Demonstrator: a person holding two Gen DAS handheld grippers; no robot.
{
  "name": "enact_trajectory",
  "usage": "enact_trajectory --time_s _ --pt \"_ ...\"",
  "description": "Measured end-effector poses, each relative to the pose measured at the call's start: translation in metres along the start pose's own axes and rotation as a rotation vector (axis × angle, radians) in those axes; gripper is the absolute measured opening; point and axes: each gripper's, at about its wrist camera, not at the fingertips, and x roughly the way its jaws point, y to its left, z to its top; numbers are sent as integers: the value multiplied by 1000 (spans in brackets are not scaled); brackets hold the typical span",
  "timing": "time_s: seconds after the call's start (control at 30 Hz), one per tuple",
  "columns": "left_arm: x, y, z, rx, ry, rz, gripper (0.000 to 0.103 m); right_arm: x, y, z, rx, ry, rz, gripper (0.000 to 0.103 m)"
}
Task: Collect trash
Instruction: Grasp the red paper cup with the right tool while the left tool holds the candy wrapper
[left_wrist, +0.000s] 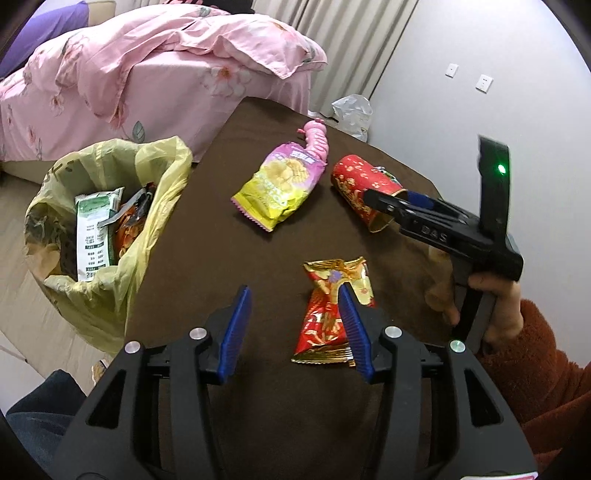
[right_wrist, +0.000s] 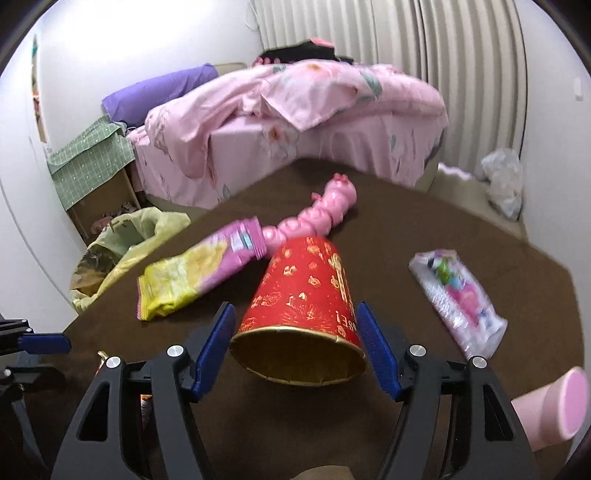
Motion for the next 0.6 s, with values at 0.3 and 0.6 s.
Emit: enact_trajectory --time_s 0.3,0.6 --pt "10 -8 1 16 47 -66 46 -61 -8 -10 14 -48 -7 55" --pt "44 -17 25 15 113 -67 46 -108 -22 -24 39 -58 -30 55"
